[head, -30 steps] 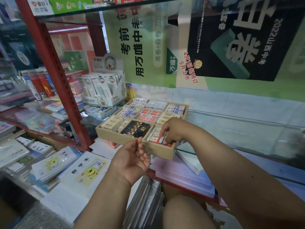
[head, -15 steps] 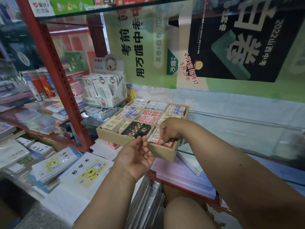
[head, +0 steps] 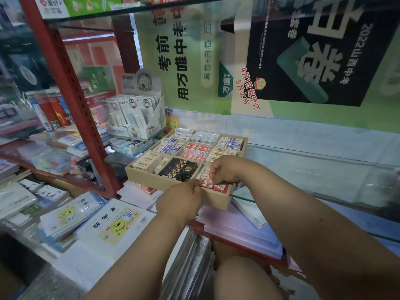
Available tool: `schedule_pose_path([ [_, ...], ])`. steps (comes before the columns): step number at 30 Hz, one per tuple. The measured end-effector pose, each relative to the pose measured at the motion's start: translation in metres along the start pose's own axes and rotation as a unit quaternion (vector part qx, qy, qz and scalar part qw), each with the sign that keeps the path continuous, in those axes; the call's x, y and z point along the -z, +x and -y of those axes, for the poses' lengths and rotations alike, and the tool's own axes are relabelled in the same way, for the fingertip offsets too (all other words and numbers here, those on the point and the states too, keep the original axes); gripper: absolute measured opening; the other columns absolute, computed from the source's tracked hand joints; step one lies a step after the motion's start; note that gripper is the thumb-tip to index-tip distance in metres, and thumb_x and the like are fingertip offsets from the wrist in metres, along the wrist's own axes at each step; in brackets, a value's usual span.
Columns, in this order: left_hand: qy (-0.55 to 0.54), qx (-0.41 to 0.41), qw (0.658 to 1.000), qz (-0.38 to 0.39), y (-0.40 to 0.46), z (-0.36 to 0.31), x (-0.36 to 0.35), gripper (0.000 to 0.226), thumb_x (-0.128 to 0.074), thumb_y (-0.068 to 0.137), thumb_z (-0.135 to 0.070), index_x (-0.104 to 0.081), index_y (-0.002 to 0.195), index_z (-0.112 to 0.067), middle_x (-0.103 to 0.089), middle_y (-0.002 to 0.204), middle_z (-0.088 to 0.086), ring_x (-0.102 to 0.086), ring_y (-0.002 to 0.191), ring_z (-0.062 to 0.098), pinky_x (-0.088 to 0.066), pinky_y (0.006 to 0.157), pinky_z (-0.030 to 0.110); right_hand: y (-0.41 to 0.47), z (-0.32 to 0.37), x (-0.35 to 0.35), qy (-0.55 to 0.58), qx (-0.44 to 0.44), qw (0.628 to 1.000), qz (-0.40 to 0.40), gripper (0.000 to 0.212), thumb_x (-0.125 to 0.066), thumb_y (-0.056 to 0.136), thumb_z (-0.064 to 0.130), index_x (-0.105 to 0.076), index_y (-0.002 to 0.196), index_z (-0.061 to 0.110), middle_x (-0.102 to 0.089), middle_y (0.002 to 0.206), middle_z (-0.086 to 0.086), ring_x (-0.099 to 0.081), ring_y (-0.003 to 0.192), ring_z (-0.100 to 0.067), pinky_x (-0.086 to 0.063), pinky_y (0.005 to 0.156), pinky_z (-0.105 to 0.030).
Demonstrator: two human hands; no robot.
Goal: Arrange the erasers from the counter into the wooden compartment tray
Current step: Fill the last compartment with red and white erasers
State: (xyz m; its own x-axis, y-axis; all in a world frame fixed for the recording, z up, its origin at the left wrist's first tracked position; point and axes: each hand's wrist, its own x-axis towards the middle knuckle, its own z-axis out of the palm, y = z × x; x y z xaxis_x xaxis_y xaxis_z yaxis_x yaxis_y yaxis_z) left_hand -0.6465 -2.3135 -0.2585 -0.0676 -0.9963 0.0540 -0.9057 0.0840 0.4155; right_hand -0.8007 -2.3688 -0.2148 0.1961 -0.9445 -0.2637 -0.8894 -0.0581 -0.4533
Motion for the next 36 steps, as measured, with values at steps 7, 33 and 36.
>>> schedule_pose_path([
  [7,0.091,-0.017,0.996,-0.019,0.004,-0.004,-0.001,0.042,-0.024,0.099,-0.038,-0.053,0.130,-0.042,-0.067,0.116,-0.007,-0.061,0.107,0.019,-0.046,0.075,0.028,-0.002,0.005,-0.001,-0.046,-0.030,0.999,0.003,0.031,-0.071,0.084,0.025,-0.062,0.110,0.010,-0.062,0.109,-0.008,-0.054,0.092,-0.020,-0.044,0.067,-0.027],
  [33,-0.541,-0.025,0.816,0.203,-0.022,-0.161,-0.049,0.023,-0.040,0.098,-0.011,-0.063,0.096,-0.008,-0.054,0.052,0.004,-0.045,0.039,0.015,-0.035,0.041,0.019,-0.112,-0.177,0.017,0.190,-0.135,0.868,-0.438,0.011,-0.065,0.084,0.020,-0.065,0.095,0.017,-0.055,0.079,0.006,-0.052,0.075,-0.013,-0.039,0.071,-0.023],
  [36,-0.539,-0.044,0.804,0.245,-0.026,-0.189,-0.066,0.024,-0.039,0.097,-0.006,-0.062,0.093,-0.010,-0.054,0.052,0.002,-0.046,0.041,0.014,-0.038,0.042,0.019,-0.139,-0.230,0.032,0.121,-0.205,0.851,-0.469,0.022,-0.064,0.086,0.022,-0.062,0.106,0.015,-0.059,0.096,-0.001,-0.058,0.092,-0.020,-0.036,0.073,-0.023],
])
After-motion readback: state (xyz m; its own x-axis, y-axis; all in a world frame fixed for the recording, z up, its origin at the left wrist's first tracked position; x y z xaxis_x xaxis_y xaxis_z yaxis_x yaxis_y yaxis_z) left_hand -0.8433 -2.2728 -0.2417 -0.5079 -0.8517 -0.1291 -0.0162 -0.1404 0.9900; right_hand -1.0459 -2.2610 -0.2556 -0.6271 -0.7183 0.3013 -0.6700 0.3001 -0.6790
